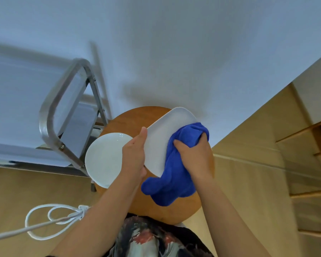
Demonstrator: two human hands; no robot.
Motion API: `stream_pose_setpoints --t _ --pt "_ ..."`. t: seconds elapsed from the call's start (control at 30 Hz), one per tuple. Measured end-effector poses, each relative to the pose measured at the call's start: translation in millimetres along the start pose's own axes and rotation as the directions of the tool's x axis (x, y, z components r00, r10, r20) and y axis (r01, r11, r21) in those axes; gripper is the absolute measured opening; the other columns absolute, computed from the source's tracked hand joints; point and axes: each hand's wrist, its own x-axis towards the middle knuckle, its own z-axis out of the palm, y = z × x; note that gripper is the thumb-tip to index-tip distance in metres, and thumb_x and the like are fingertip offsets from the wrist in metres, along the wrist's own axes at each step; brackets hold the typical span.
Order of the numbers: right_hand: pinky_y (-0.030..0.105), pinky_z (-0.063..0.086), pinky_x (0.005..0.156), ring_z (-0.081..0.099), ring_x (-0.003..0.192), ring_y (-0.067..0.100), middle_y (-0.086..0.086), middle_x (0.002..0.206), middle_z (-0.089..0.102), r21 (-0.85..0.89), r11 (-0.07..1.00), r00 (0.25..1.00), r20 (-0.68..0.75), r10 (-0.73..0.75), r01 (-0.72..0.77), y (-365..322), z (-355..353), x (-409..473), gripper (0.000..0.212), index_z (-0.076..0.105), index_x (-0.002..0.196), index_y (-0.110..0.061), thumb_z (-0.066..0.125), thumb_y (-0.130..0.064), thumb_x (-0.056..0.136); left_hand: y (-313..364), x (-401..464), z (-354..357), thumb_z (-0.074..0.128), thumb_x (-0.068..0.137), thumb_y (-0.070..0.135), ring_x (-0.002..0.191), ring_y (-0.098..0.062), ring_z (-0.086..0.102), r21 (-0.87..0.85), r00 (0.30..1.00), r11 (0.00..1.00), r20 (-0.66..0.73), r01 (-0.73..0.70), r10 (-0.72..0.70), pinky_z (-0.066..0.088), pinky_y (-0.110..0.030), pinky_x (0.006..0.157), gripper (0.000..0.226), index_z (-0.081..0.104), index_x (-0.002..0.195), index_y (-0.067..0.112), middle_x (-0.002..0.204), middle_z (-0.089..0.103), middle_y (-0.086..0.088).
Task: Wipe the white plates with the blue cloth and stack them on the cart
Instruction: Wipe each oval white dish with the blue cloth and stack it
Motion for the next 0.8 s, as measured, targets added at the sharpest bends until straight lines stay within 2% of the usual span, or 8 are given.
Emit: stream_pose_setpoints --t 0.1,0.23,0.37,0.47,0.53,0.63,0.7,0.8 --pt "0.03 0.043 0.089 0.052 0.116 0.022 0.002 0.135 0.046 0.088 0.993 0.996 -0.038 0.082 -0.078 -0.6 16.0 -17.2 0.077 0.031 0.14 -0.022 0.074 -0.035 0.078 -3.4 1.9 7.3 0.062 0.083 0.052 0.074 -0.019 0.07 -0.025 0.998 0.998 -0.034 0.058 -0.059 0.058 -0.033 0.061 0.029 0.069 0.071 0.026 0.078 0.073 -0.001" --pt "0.028 0.044 0.081 0.052 0.101 0.019 -0.003 0.124 0.037 0.032 0.991 0.992 0.005 0.127 -0.127 1.7 30.4 -29.9 0.068 0.031 0.138 -0.028 0.068 -0.036 0.083 -8.8 3.7 8.9 0.061 0.081 0.058 0.089 -0.025 0.067 -0.086 0.986 0.985 -0.062 0.149 -0.155 0.057 -0.042 0.078 0.035 0.068 0.085 0.024 0.091 0.071 -0.004" --pt "0.023 0.046 0.071 0.056 0.089 0.011 -0.016 0.104 0.037 0.07 0.993 0.993 0.078 0.084 -0.09 11.7 37.9 -49.6 0.044 0.043 0.124 -0.031 0.06 -0.041 0.085 -3.5 11.4 8.1 0.062 0.082 0.056 0.085 -0.024 0.07 -0.08 0.991 0.989 -0.036 0.125 -0.128 0.058 -0.038 0.07 0.035 0.068 0.089 0.023 0.088 0.074 -0.003" --pt "0.02 0.044 0.064 0.057 0.084 0.008 -0.012 0.105 0.044 0.09 0.992 0.986 0.15 0.077 -0.091 14.5 33.1 -59.2 0.036 0.046 0.11 -0.036 0.057 -0.048 0.078 -1.0 14.0 8.5 0.062 0.082 0.057 0.072 -0.02 0.072 -0.06 0.991 0.99 -0.008 0.13 -0.131 0.057 -0.032 0.057 0.034 0.068 0.088 0.023 0.076 0.075 0.002" --pt "0.019 0.04 0.061 0.055 0.082 0.004 -0.011 0.1 0.052 0.02 0.995 0.962 0.261 0.086 -0.094 15.8 22.2 -63.6 0.042 0.042 0.103 -0.033 0.057 -0.052 0.069 2.2 15.9 7.7 0.061 0.082 0.056 0.078 -0.024 0.072 -0.073 0.986 0.984 0.047 0.161 -0.158 0.058 -0.036 0.065 0.039 0.068 0.094 0.02 0.086 0.075 -0.003" --pt "0.014 0.041 0.067 0.052 0.085 -0.001 -0.019 0.101 0.047 -0.202 0.973 0.901 0.434 -0.016 0.114 15.7 -4.3 -61.8 0.035 0.045 0.099 -0.046 0.066 -0.052 0.072 14.3 16.6 9.0 0.057 0.081 0.055 0.086 -0.024 0.072 -0.061 0.961 0.983 0.23 0.173 -0.155 0.058 -0.035 0.064 0.047 0.066 0.107 0.016 0.098 0.074 -0.007" --pt "0.018 0.045 0.076 0.055 0.092 0.0 -0.02 0.102 0.053 -0.154 0.977 0.918 0.39 -0.078 0.148 9.4 -27.9 -55.0 0.041 0.043 0.097 -0.054 0.069 -0.059 0.064 19.0 16.7 8.7 0.057 0.076 0.057 0.088 -0.022 0.071 0.011 0.957 0.993 0.268 0.114 -0.113 0.057 -0.032 0.062 0.049 0.066 0.107 0.02 0.098 0.074 -0.004" --pt "0.016 0.045 0.075 0.058 0.097 -0.001 -0.02 0.103 0.056 0.034 0.986 0.982 0.098 -0.164 0.161 -2.7 -55.2 -41.3 0.055 0.034 0.094 -0.054 0.069 -0.065 0.052 21.4 13.1 5.7 0.058 0.074 0.057 0.082 -0.021 0.072 0.104 0.96 0.994 0.272 0.039 -0.066 0.057 -0.033 0.06 0.038 0.067 0.097 0.028 0.091 0.075 0.0"
